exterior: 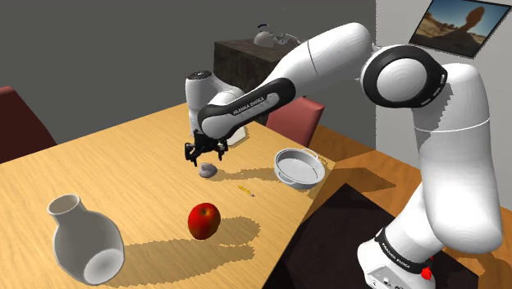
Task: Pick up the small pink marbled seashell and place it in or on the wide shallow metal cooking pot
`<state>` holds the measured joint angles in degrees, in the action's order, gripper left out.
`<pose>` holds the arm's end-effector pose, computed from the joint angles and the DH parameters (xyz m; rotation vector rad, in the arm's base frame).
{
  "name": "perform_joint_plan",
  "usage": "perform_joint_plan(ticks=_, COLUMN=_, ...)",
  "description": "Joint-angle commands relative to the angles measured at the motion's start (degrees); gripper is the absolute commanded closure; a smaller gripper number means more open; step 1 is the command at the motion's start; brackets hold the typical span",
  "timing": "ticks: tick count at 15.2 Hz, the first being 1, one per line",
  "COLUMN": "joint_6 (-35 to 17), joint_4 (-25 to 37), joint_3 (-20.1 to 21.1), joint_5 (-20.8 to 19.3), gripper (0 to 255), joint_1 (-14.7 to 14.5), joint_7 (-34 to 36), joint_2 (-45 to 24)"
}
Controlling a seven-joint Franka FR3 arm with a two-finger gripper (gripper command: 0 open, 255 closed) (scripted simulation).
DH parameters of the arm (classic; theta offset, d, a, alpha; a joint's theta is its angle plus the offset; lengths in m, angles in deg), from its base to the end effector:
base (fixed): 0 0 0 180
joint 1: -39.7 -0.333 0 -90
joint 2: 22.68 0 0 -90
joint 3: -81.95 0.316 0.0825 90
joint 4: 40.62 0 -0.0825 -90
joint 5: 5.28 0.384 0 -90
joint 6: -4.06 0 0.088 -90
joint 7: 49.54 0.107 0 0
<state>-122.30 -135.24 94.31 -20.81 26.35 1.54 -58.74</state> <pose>0.6226 0.2713 0.2469 3.0033 -0.4723 0.0158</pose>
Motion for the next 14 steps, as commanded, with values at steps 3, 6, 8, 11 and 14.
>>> perform_joint_plan(ticks=3, joint_6=-1.70, joint_4=0.68, joint_3=-0.53, joint_5=-0.65, gripper=0, joint_1=-0.30, joint_7=0.50, joint_2=-2.38)
perform_joint_plan(ticks=6, joint_6=-3.25, joint_4=0.52, joint_3=-0.86, joint_5=-1.06, gripper=0, joint_1=-0.36, joint_7=0.73, joint_2=-3.78)
perform_joint_plan(ticks=8, joint_6=-3.54, joint_4=0.50, joint_3=-0.93, joint_5=-1.14, gripper=0, joint_1=-0.38, joint_7=0.78, joint_2=-4.05)
perform_joint_plan(ticks=11, joint_6=-3.54, joint_4=0.51, joint_3=-0.93, joint_5=-1.14, gripper=0, joint_1=-0.38, joint_7=0.78, joint_2=-4.05)
perform_joint_plan(ticks=14, joint_6=-3.53, joint_4=0.50, joint_3=-0.93, joint_5=-1.14, gripper=0, joint_1=-0.38, joint_7=0.78, joint_2=-4.05)
